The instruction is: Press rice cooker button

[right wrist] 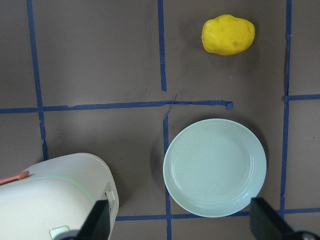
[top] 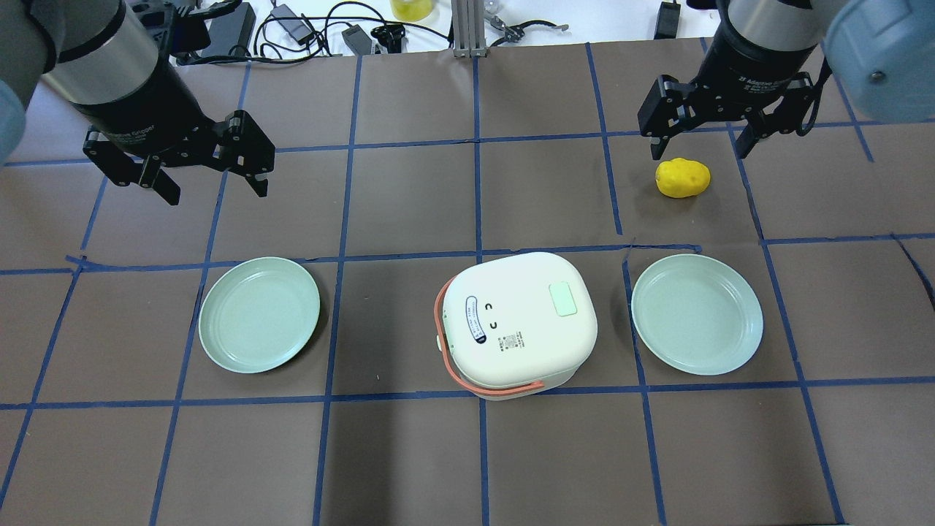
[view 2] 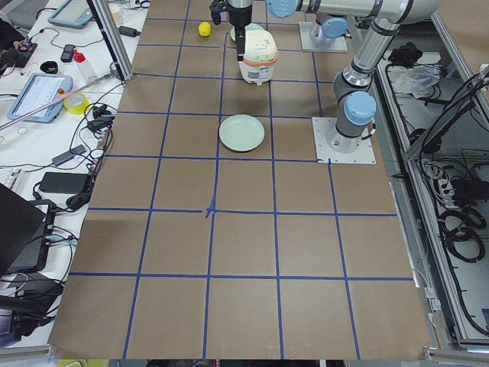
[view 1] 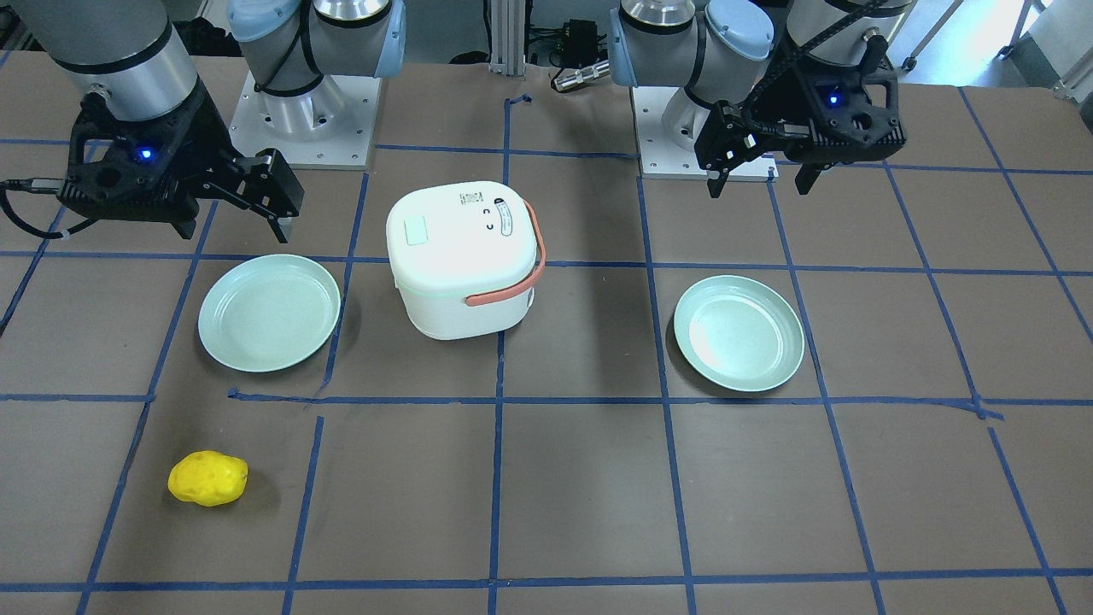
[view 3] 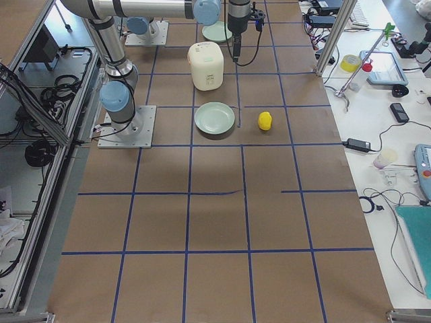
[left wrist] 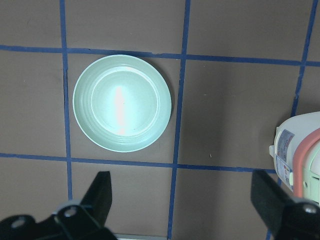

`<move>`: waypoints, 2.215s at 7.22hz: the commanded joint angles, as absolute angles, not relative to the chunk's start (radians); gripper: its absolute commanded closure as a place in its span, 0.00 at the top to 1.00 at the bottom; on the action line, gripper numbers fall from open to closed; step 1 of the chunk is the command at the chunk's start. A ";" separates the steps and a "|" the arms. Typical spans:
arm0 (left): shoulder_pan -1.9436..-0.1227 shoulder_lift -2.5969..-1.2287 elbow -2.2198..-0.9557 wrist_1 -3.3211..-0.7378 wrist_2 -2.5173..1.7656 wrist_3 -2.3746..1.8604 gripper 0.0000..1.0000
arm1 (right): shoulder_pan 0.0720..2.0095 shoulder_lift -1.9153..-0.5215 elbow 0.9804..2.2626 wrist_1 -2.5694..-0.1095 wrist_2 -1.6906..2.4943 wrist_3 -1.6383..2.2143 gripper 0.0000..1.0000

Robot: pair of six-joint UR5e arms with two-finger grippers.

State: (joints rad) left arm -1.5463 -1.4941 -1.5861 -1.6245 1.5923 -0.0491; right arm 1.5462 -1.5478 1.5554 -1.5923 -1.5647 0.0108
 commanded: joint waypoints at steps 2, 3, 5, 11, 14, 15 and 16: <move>-1.546 -1.494 -1.586 -1.624 1.592 -0.049 1.00 | 1.546 -1.548 1.557 -1.592 -1.565 0.011 1.00; -1.546 -1.494 -1.586 -1.624 1.592 -0.049 1.00 | 1.546 -1.548 1.555 -1.592 -1.565 0.011 1.00; -1.546 -1.494 -1.586 -1.624 1.592 -0.049 1.00 | 1.548 -1.548 1.548 -1.592 -1.560 0.011 1.00; -1.546 -1.494 -1.586 -1.624 1.592 -0.049 1.00 | 1.548 -1.549 1.548 -1.580 -1.560 0.011 1.00; -1.546 -1.494 -1.586 -1.624 1.592 -0.049 1.00 | 1.554 -1.551 1.548 -1.577 -1.554 0.020 0.91; -1.546 -1.494 -1.586 -1.624 1.592 -0.049 1.00 | 1.563 -1.552 1.548 -1.571 -1.527 0.024 0.69; -1.546 -1.494 -1.586 -1.624 1.592 -0.049 1.00 | 1.565 -1.554 1.548 -1.546 -1.484 0.026 0.48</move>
State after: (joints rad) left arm -1.5463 -1.4941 -1.5861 -1.6245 1.5923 -0.0491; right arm 1.5602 -1.5524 1.5478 -1.5672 -1.5251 0.0226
